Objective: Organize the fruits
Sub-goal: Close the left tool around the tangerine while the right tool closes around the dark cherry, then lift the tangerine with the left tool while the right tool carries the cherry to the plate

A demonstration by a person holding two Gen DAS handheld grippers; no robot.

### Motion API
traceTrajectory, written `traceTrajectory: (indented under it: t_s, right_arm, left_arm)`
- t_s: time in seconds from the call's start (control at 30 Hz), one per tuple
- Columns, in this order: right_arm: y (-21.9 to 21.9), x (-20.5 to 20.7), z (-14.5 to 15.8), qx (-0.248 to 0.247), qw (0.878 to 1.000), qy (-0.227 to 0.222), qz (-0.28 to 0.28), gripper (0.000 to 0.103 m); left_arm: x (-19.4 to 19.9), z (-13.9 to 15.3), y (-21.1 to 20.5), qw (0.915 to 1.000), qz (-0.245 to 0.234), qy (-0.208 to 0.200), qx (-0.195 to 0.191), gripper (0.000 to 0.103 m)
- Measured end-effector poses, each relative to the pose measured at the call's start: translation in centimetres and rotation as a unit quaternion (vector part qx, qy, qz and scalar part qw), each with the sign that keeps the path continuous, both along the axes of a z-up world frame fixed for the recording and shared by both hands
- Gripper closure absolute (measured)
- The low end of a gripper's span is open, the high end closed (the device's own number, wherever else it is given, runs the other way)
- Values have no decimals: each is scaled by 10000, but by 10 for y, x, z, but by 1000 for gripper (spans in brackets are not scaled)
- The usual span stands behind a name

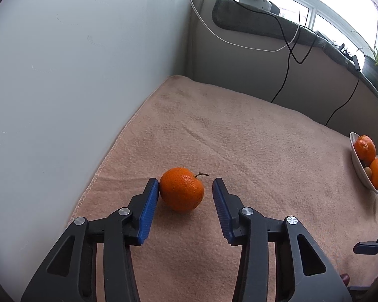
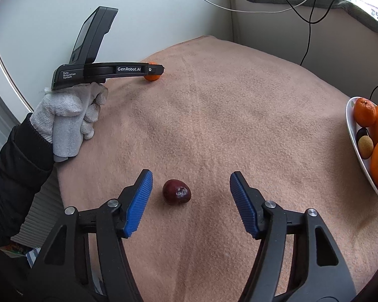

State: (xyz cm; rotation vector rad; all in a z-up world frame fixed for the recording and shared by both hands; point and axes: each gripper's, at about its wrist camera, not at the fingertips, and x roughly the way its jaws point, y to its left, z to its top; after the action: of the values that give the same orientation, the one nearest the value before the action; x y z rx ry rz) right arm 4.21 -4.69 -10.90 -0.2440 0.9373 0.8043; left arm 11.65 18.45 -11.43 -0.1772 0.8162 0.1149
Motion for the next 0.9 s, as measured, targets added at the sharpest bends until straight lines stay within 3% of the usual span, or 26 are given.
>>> traceTrajectory:
  t_s: [0.13, 0.4, 0.6, 0.9]
  right_arm:
    - [5, 0, -5, -40, 9999, 54, 84, 48]
    - [10, -3, -11, -150, 9996, 88, 201, 62]
    - [7, -3, -11, -63, 9997, 125, 199, 78]
    - [-4, -2, -1, 47, 10000, -33, 79, 78]
  left_arm:
    - [-1, -4, 1, 10000, 27, 57, -75, 68]
    - [1, -6, 3, 9999, 18, 69, -151, 68]
    - [0, -6, 2, 9999, 21, 59, -128, 69]
    - [-7, 2, -2, 9999, -33, -35, -122, 69]
